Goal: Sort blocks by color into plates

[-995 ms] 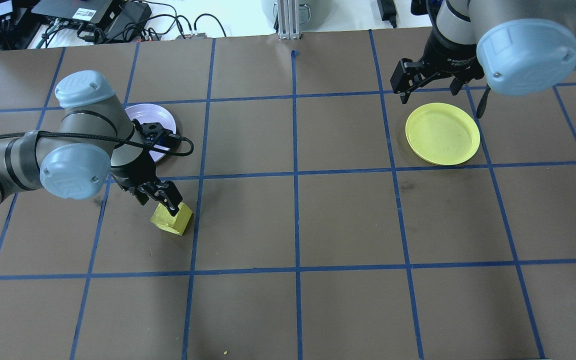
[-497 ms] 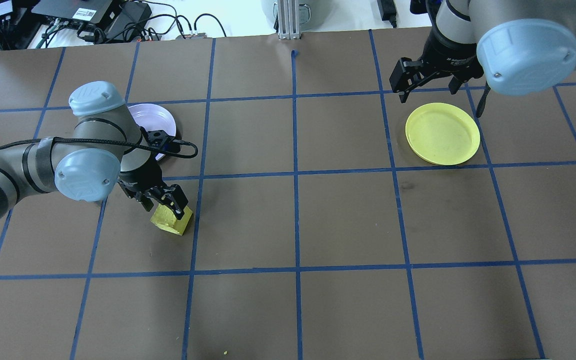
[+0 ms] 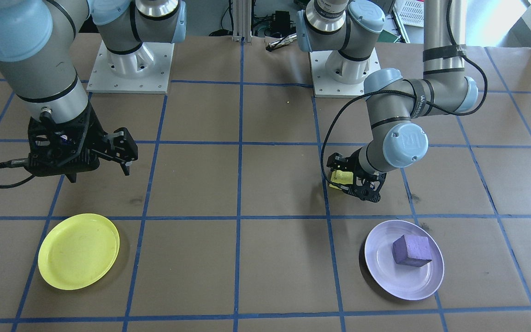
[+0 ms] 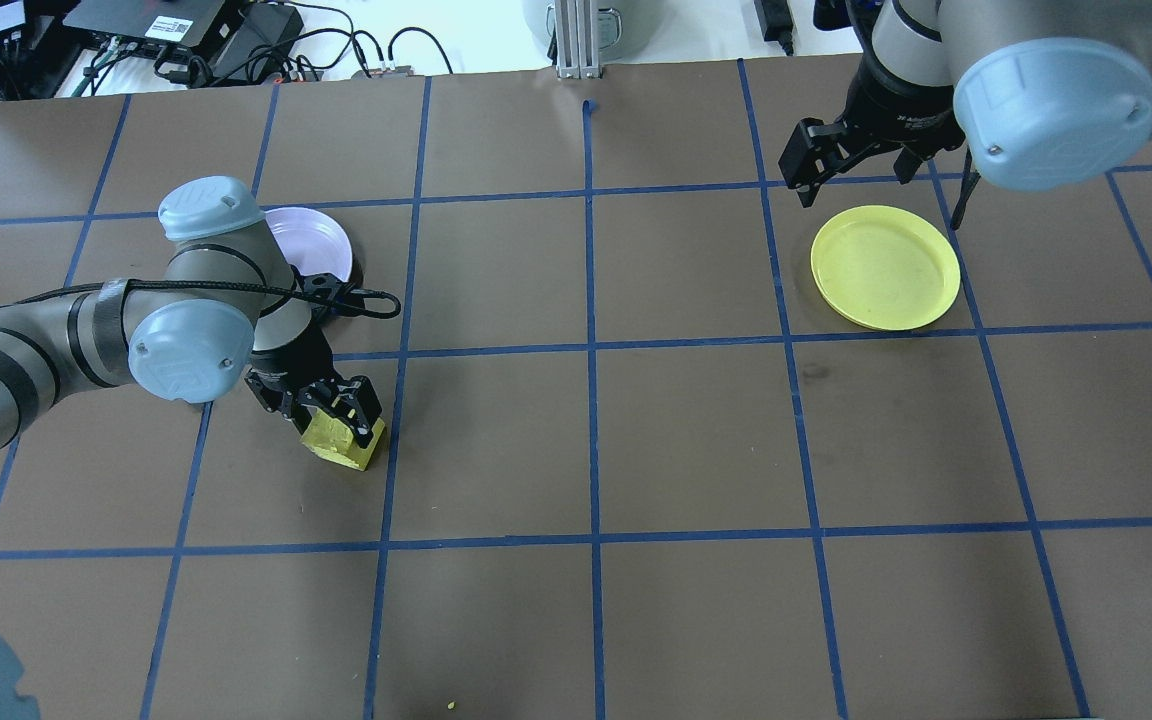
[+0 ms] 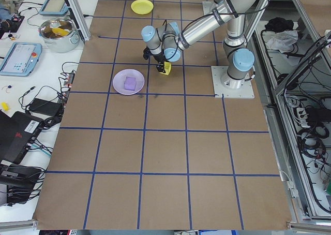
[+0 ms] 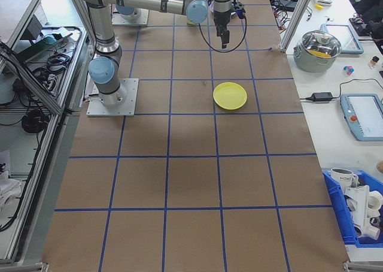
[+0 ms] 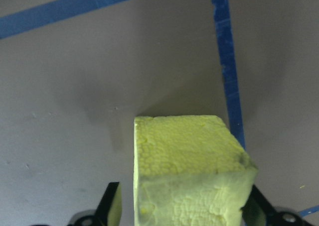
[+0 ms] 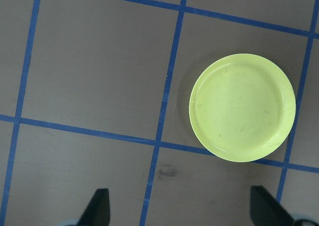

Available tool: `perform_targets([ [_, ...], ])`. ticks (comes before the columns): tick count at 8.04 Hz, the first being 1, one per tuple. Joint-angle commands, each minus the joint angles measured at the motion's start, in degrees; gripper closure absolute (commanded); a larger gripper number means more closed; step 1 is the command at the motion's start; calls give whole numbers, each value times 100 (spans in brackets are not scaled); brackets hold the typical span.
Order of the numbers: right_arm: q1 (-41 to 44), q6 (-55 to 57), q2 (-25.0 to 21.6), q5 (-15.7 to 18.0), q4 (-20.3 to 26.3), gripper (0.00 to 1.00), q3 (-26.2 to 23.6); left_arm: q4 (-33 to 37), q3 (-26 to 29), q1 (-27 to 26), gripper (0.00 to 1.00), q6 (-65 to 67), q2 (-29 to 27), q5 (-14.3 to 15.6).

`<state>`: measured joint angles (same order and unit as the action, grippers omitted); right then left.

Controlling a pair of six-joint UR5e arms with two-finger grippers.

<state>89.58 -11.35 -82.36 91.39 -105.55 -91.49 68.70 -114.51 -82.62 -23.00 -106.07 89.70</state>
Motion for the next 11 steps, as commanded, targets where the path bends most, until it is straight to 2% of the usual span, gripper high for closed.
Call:
perform_targets([
  [1,7,-140,1,10,-1,0,0,90,60,-43,100,382,-11,83],
  [3,-2,-297,1,45,-10,0,0,554,173,-253,100,1372,218,-127],
  [4,7,-333,1,45,-10,0,0,939,339,-507,100,1673,340,-450],
  [6,-2,-307,10,80,-27,0,0,1616,1268,-1314,100,2813,246,-751],
  [7,-2,-307,10,80,-27,0,0,1681,1673,-1823,100,3480,27,-987],
  [8,-2,-298,10,80,-36,0,0,1629,1947,-2272,100,4026,-175,-1085],
  [9,-2,-289,10,98,-36,0,0,1463,2115,-2624,100,4502,-412,-1364],
  [10,-2,-280,1,98,-45,0,0,1079,2143,-2906,100,4689,-597,-1532],
  [11,-2,-289,10,98,-45,0,0,457,2125,-3074,100,5022,-834,-1882],
])
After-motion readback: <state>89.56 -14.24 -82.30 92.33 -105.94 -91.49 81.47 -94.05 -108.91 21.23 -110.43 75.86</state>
